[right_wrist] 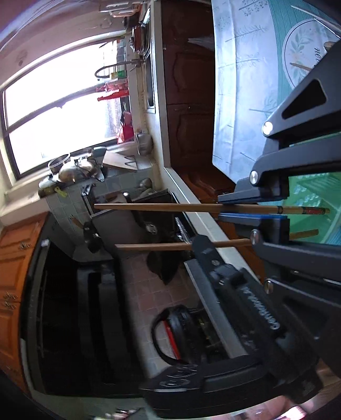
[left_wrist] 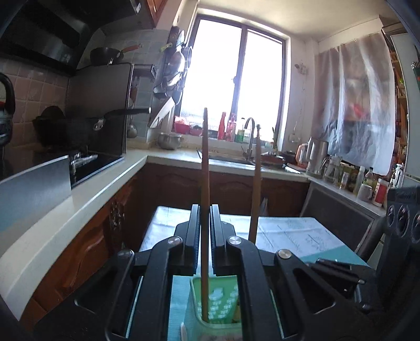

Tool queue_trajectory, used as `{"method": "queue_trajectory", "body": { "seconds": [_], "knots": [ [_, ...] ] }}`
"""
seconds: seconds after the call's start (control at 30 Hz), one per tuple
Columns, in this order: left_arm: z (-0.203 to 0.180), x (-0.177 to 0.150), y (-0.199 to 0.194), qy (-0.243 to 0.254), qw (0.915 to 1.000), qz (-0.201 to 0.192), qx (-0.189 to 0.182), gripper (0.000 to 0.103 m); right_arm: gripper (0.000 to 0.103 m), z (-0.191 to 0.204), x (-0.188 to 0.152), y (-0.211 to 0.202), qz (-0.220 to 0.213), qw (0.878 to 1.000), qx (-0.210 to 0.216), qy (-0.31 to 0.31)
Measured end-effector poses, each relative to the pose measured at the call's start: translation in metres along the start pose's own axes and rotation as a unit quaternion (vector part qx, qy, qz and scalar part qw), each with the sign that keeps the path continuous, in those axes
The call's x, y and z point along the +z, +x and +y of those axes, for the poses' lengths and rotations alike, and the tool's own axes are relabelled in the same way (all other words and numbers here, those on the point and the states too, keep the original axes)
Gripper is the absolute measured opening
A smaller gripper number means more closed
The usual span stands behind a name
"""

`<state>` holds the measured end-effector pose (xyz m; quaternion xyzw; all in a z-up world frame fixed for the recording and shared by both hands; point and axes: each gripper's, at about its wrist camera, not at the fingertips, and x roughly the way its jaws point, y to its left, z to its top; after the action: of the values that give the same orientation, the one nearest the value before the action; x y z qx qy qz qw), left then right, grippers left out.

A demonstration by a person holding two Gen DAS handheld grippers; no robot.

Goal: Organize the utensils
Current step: 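Lift the wooden chopstick with the right tool and drop it into the green holder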

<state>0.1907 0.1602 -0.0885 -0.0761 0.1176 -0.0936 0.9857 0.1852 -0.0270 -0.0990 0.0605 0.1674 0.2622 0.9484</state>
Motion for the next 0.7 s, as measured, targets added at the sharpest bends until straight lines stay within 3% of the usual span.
{"method": "queue_trajectory", "body": {
  "seconds": [0.03, 0.07, 0.1, 0.17, 0.23, 0.3, 0.7],
  "knots": [
    [-0.005, -0.003, -0.004, 0.002, 1.0, 0.007, -0.002, 0.009, 0.007, 0.002, -0.006, 0.0, 0.009, 1.0, 0.003, -0.006],
    [-0.008, -0.006, -0.005, 0.004, 0.9998, 0.02, -0.003, 0.025, 0.007, 0.003, -0.012, -0.001, 0.019, 1.0, 0.001, -0.009],
    [-0.011, -0.009, -0.007, 0.005, 0.9996, 0.027, 0.001, 0.053, 0.007, 0.003, -0.016, -0.002, 0.03, 0.999, 0.001, -0.011],
    [-0.016, -0.013, -0.017, 0.0, 0.9998, 0.014, 0.013, 0.081, 0.014, 0.003, -0.021, -0.003, 0.059, 0.998, 0.011, -0.008],
    [-0.021, -0.015, -0.029, 0.0, 0.9998, -0.005, 0.022, 0.082, 0.024, 0.001, -0.022, -0.007, 0.064, 0.998, 0.013, -0.003],
    [-0.031, -0.014, -0.036, 0.005, 0.9997, 0.002, 0.025, 0.082, 0.035, 0.0, -0.022, -0.017, 0.059, 0.998, 0.01, -0.001],
    [-0.075, -0.014, -0.076, 0.017, 0.9974, 0.064, 0.029, 0.082, 0.035, -0.002, -0.018, -0.056, 0.064, 0.998, -0.006, 0.009]
  ]
}}
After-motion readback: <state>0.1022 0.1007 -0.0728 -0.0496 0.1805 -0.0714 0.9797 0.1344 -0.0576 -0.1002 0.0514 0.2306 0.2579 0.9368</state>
